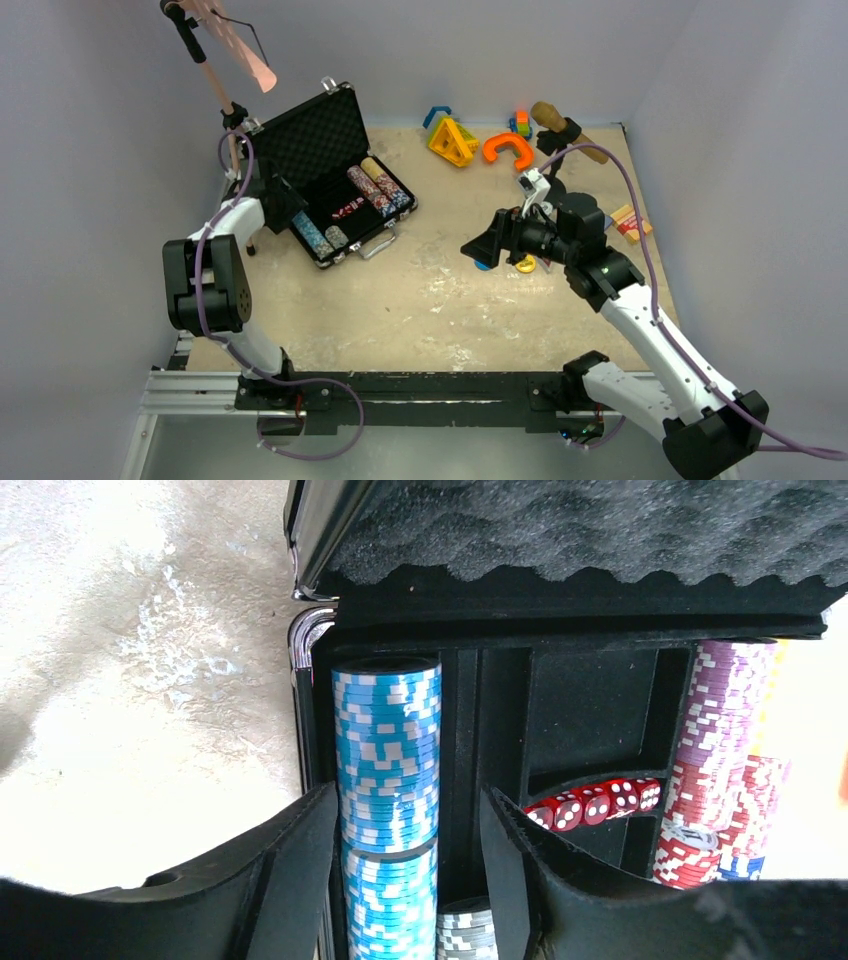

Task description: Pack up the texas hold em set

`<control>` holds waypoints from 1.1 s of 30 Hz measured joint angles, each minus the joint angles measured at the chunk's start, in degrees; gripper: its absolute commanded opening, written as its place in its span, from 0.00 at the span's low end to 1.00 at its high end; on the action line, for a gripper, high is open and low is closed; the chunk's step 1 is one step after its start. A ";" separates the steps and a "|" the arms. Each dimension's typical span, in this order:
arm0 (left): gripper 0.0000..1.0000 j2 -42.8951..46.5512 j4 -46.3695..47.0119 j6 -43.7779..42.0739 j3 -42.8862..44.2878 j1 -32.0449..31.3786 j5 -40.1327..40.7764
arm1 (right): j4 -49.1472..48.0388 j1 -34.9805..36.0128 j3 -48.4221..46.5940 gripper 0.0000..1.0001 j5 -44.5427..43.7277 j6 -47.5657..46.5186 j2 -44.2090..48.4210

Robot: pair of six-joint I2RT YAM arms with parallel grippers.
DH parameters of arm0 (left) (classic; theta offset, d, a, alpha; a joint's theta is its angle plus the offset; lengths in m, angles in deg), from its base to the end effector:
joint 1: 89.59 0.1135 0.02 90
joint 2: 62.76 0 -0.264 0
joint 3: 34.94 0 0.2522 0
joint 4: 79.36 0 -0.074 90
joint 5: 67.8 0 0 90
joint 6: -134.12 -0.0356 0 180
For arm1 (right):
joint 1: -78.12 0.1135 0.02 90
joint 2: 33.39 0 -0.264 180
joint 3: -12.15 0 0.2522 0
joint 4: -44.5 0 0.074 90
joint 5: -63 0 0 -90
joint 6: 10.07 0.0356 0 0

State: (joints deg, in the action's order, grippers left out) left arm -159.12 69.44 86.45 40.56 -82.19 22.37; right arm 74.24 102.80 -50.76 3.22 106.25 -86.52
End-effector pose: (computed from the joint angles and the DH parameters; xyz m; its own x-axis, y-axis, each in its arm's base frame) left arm 0.3494 0.0455 0.1996 -0.4902 -0.7427 -0.4561 -0.6232 0.6645 -0.4123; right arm 0.1821 0.1034 0.3318 -0.6286 0.1328 -0.7663 -0.5712 0.5899 0.5708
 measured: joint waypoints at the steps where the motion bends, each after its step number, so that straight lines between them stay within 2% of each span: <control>1: 0.57 0.31 0.02 -0.07 0.00 -0.17 0.37 | 0.00 0.00 0.00 0.83 -0.37 0.02 0.04; 9: 0.61 4.24 -0.55 -2.60 0.00 -2.25 2.14 | 0.92 0.00 0.00 0.83 -7.23 0.20 1.97; 16: 0.65 14.88 -1.75 -6.88 -1.57 -5.84 1.86 | 3.63 0.00 0.00 0.84 -18.64 -0.42 4.24; 23: 0.66 24.24 -6.36 -11.26 -3.67 -8.26 -5.46 | 8.07 -1.25 -0.92 0.83 -29.73 -3.28 4.07; 26: 0.66 28.68 -8.94 -14.78 -5.77 -8.31 -10.56 | 9.27 -4.26 -1.66 0.79 -32.48 -5.05 2.73; 29: 0.67 34.03 -10.99 -18.91 -7.76 -9.40 -14.53 | 10.03 -10.23 -2.62 0.69 -32.81 -6.82 0.17; 33: 0.67 40.28 -11.72 -24.44 -8.94 -13.60 -18.58 | 10.56 -17.84 -4.83 0.67 -33.38 -8.15 -5.55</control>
State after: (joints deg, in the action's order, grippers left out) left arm -118.84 57.73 62.01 31.62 -95.78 3.79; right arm 84.80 84.97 -55.59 -30.16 98.10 -92.07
